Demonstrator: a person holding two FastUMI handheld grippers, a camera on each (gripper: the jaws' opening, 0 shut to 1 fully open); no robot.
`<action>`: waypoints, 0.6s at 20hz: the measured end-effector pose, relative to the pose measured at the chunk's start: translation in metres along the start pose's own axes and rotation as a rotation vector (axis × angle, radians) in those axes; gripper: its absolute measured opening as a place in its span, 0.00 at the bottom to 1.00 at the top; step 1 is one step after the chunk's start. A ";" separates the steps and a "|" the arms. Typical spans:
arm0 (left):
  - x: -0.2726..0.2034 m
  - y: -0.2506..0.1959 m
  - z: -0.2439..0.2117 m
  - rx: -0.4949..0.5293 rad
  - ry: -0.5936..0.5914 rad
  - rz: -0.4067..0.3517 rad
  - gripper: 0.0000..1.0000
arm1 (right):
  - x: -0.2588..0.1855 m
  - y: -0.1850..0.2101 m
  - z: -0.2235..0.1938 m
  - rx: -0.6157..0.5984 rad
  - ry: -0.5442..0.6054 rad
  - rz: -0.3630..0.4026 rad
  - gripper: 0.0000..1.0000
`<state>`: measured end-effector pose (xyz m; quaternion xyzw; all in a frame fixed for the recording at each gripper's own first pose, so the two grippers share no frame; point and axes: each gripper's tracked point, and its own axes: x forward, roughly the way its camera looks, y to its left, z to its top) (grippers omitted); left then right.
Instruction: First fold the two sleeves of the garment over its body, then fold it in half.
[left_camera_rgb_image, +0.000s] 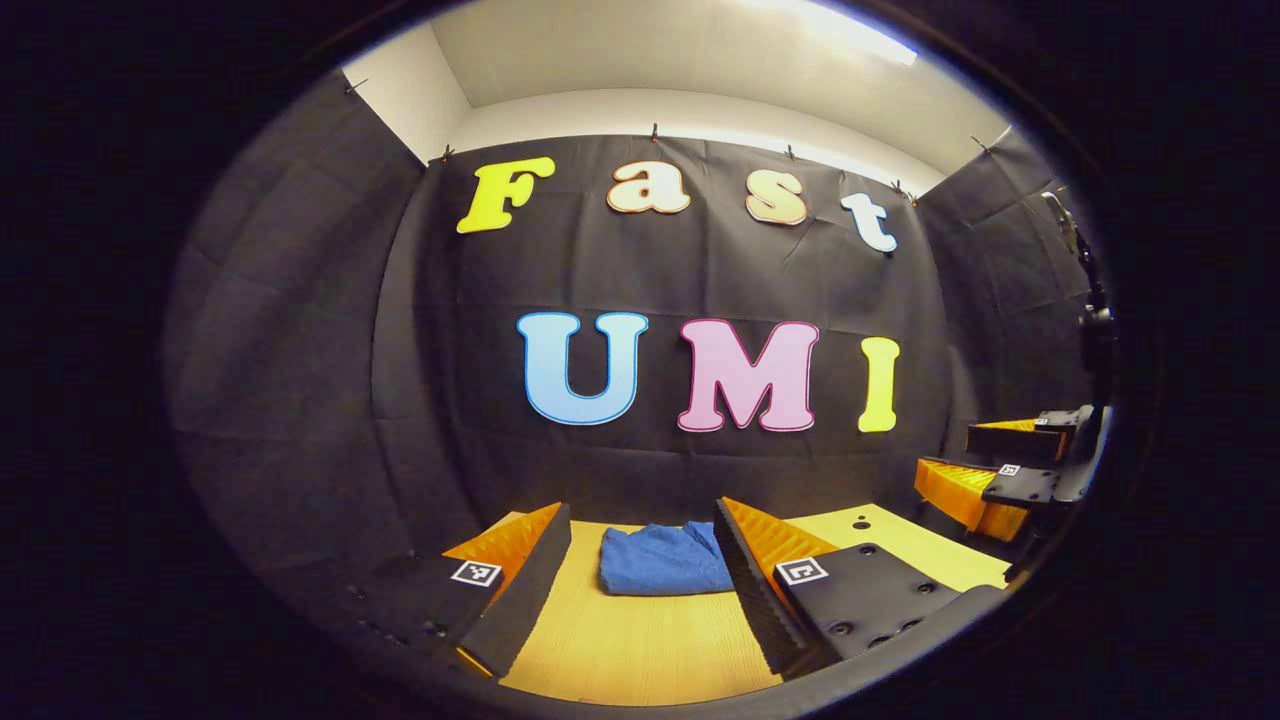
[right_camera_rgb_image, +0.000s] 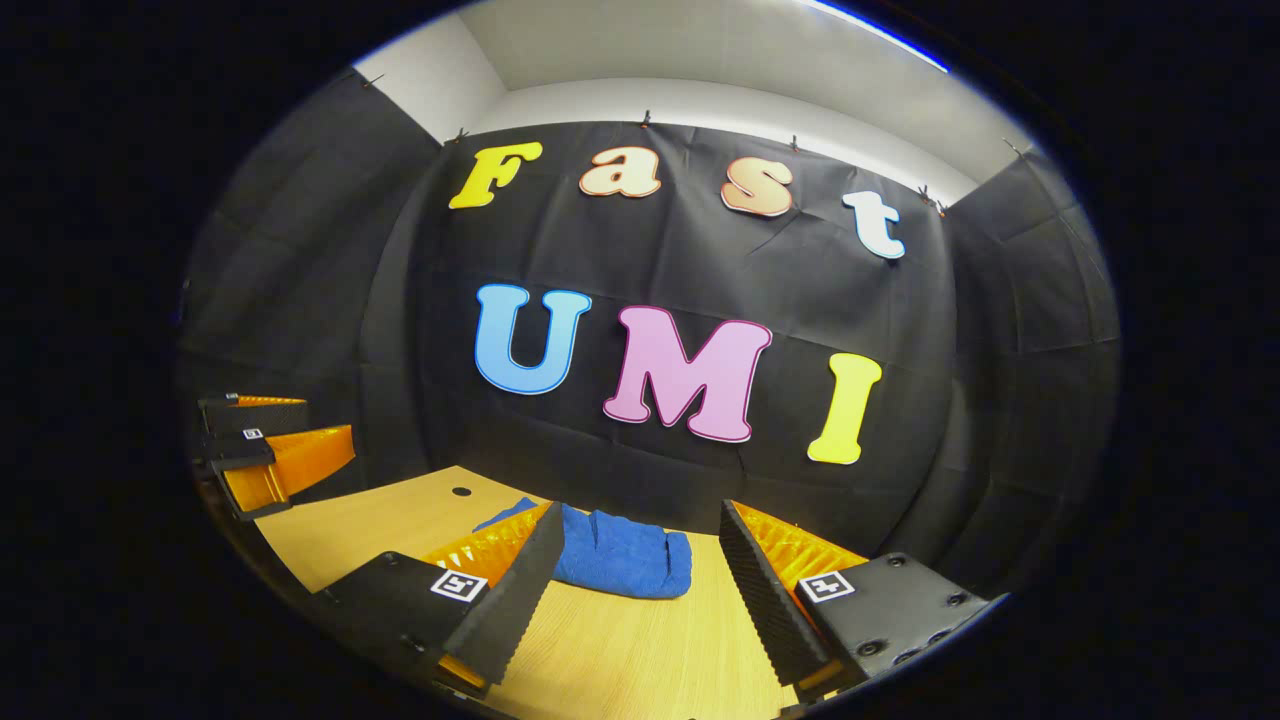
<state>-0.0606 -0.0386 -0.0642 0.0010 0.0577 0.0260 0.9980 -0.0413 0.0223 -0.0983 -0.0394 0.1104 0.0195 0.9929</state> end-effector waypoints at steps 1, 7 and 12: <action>-0.001 -0.005 0.007 0.017 -0.013 -0.012 0.82 | -0.001 -0.003 0.004 0.006 -0.002 -0.006 0.96; -0.003 -0.022 0.029 0.064 -0.099 -0.058 0.82 | -0.017 -0.008 0.020 0.032 -0.058 -0.039 0.96; -0.008 -0.012 0.021 0.054 -0.087 -0.058 0.82 | -0.028 0.003 0.015 0.009 -0.052 -0.030 0.96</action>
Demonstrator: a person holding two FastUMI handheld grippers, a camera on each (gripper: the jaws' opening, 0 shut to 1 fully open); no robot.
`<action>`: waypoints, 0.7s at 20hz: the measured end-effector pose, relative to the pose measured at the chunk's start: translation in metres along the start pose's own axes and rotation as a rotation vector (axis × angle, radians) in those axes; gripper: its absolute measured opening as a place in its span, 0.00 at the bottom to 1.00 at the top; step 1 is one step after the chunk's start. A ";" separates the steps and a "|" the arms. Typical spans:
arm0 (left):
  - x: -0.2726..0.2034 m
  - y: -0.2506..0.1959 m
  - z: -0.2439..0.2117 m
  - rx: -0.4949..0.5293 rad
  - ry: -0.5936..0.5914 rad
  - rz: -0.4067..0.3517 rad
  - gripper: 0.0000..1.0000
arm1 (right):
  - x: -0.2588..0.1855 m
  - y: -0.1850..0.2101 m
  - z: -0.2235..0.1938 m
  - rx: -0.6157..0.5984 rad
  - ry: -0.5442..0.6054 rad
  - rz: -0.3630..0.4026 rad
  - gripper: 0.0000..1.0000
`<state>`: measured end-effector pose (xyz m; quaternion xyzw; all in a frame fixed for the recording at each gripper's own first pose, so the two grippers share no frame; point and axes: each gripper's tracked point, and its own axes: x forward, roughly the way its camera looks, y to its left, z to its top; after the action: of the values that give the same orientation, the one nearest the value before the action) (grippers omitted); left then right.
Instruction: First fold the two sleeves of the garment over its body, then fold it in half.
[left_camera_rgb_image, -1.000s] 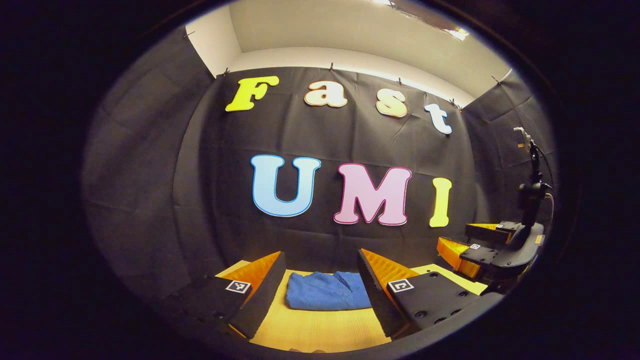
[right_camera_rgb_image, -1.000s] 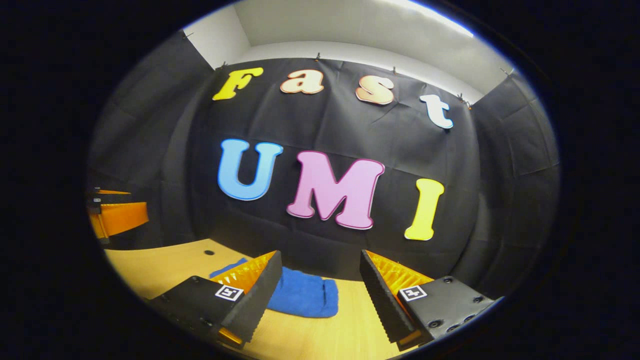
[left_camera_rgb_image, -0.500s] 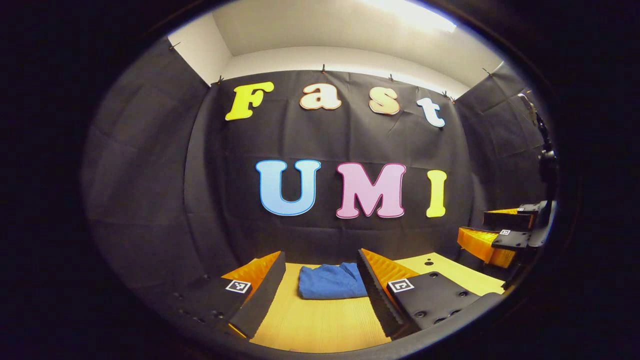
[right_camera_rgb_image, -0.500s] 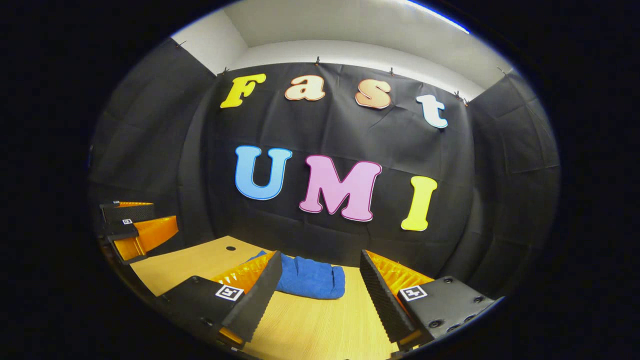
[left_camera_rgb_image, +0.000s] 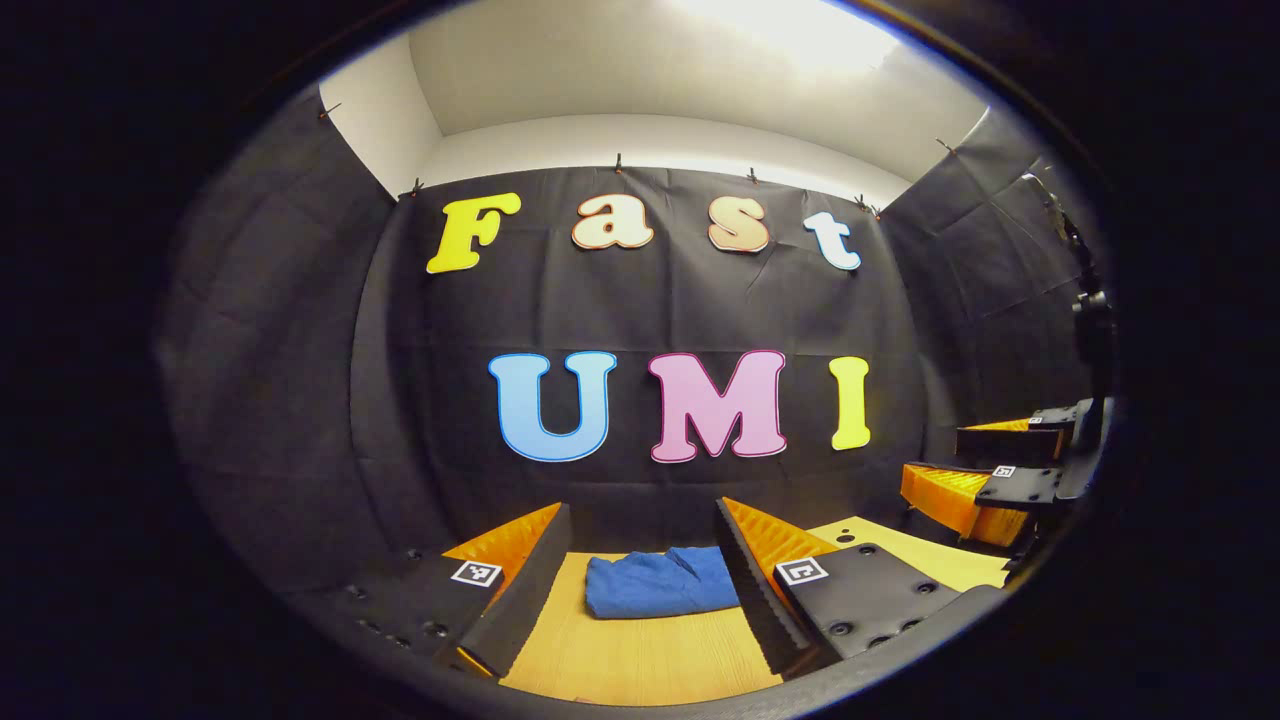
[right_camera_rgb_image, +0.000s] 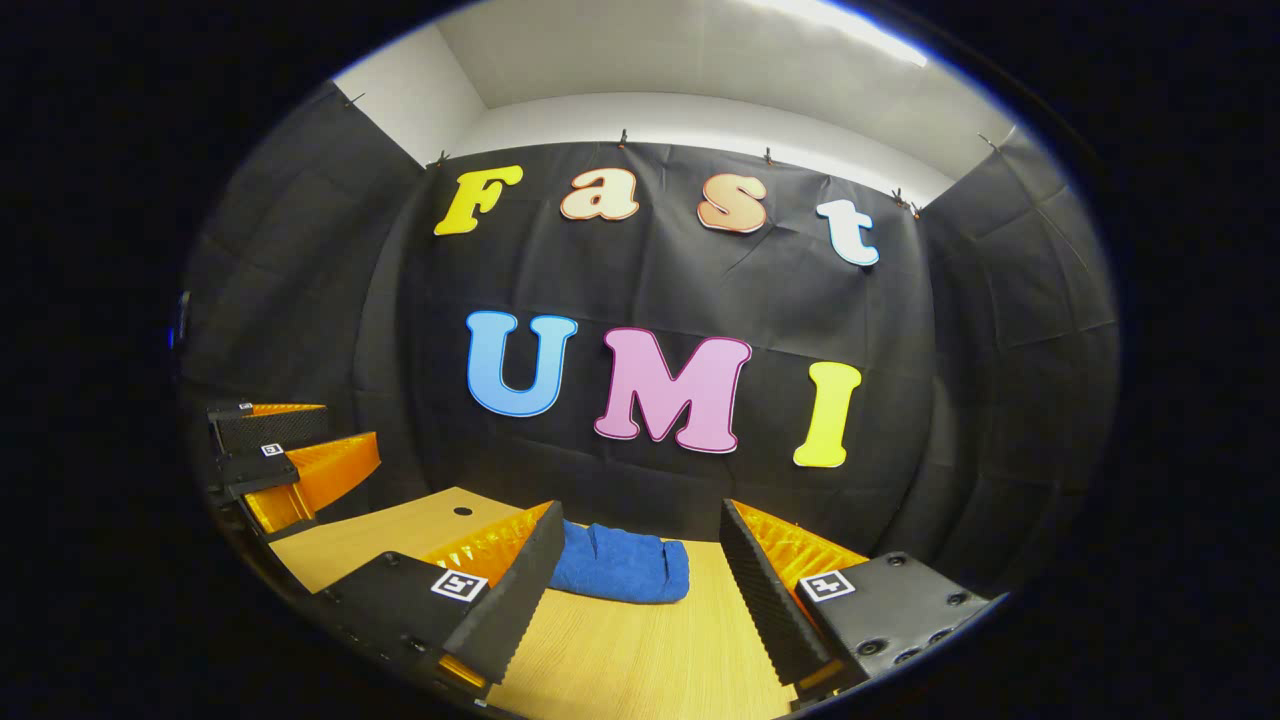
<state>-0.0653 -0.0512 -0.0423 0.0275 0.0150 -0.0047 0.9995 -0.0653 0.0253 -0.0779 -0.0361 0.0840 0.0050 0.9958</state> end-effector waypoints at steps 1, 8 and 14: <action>0.000 0.004 -0.003 0.007 0.006 0.005 0.82 | -0.001 0.002 0.000 -0.003 -0.002 0.002 0.97; -0.003 0.018 -0.006 0.012 0.018 0.039 0.82 | 0.000 -0.005 -0.005 0.044 0.018 -0.010 0.97; -0.005 0.014 -0.005 0.022 0.029 0.038 0.82 | -0.001 -0.007 -0.005 0.060 0.025 -0.011 0.96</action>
<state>-0.0700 -0.0372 -0.0466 0.0389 0.0287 0.0144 0.9987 -0.0670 0.0180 -0.0821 -0.0068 0.0961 -0.0037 0.9953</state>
